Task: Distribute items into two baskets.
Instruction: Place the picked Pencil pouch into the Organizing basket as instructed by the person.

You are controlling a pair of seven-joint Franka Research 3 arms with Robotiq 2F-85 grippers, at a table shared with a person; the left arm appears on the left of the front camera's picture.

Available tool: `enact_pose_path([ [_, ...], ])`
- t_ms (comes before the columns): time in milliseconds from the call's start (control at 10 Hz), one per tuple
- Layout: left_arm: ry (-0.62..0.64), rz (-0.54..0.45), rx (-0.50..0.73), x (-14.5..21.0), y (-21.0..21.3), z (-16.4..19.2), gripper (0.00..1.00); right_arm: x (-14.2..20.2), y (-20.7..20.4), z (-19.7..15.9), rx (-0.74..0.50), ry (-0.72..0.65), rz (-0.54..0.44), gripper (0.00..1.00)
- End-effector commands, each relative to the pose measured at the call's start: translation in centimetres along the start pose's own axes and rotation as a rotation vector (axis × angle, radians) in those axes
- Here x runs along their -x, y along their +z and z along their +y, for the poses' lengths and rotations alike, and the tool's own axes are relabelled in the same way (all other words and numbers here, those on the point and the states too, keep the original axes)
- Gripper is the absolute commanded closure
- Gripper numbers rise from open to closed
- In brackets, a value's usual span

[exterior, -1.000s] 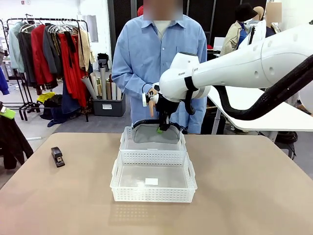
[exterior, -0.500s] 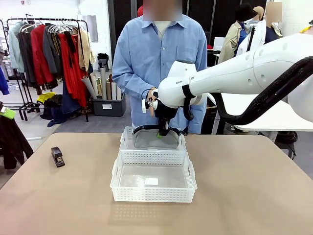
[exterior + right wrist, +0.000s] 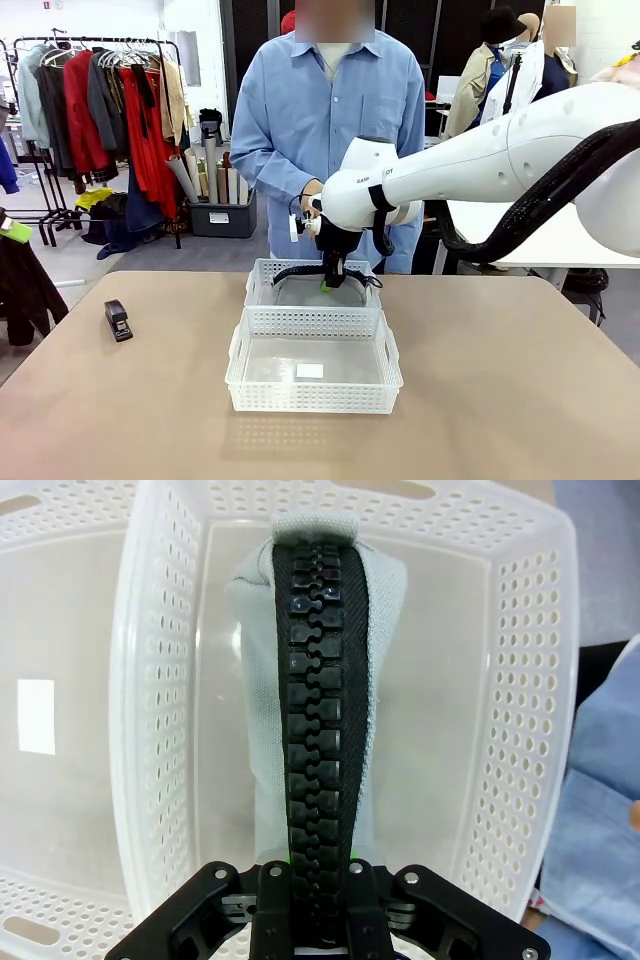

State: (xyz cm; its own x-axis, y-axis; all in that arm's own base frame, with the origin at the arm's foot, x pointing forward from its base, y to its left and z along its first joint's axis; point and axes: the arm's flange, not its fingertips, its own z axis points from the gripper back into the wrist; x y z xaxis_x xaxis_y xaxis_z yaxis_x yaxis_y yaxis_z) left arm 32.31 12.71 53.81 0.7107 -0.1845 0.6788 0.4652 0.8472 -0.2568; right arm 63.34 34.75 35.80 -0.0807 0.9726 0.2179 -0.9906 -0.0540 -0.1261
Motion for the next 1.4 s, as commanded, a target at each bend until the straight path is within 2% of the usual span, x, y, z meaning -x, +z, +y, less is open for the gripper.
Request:
enact_pose_path([
  [0, -0.002, -0.003, 0.004, 0.0, 0.1, -0.1, 0.0, -0.6, -0.1, -0.8, 0.011, -0.017, 0.026, 1.0],
  [700, -0.002, -0.003, 0.004, 0.0, 0.1, -0.1, 0.0, -0.4, -1.3, -1.0, -0.036, -0.007, 0.022, 1.0],
  [800, -0.002, -0.003, 0.004, 0.0, 0.1, -0.1, 0.0, -0.4, -1.4, -1.0, -0.037, -0.005, 0.023, 0.95],
  [1300, -0.002, -0.003, 0.004, 0.0, 0.1, -0.1, 0.0, -0.5, -1.1, -1.0, -0.045, 0.008, 0.019, 0.0],
])
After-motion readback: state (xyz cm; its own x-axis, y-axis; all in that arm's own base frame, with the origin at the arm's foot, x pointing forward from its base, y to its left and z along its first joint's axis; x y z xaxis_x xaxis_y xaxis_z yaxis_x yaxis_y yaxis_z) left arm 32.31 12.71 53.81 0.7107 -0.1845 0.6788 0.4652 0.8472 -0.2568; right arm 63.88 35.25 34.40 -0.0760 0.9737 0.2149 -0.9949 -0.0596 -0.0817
